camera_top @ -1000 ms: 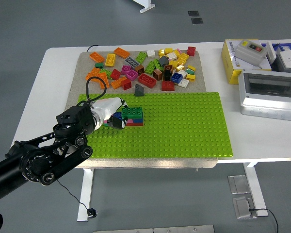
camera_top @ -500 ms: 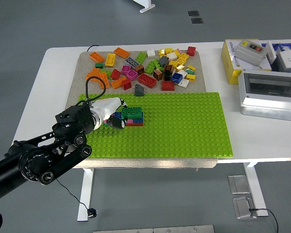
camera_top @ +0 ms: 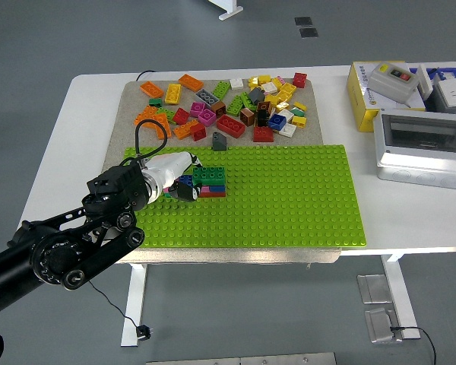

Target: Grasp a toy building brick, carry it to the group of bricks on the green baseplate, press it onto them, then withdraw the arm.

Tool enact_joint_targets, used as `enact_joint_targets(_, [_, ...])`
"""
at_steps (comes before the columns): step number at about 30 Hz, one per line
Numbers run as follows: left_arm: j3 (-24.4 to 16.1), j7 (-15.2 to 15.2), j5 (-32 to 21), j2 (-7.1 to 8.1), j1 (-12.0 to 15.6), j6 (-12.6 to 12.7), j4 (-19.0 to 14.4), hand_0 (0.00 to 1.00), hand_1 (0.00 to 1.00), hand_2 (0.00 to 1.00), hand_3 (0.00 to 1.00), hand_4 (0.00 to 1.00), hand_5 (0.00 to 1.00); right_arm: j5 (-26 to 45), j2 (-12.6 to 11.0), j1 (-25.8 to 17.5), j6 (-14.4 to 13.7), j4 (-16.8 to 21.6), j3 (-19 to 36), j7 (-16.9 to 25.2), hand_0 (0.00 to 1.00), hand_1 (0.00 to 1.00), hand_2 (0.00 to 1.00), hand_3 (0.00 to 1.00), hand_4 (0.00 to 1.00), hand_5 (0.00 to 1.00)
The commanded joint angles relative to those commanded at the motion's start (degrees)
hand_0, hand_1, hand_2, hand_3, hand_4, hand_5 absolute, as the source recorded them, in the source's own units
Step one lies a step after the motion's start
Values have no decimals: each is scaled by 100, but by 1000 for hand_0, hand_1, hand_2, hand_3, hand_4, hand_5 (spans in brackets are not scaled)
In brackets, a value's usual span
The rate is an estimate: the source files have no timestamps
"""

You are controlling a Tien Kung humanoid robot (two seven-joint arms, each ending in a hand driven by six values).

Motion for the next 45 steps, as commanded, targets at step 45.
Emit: enact_joint_targets(45, [-12,-50,-22,15,-12,-35,-31,998,975,990,757,537,267,-309,19,-2,-44,0,288,-60,682,637,632,670,354,797])
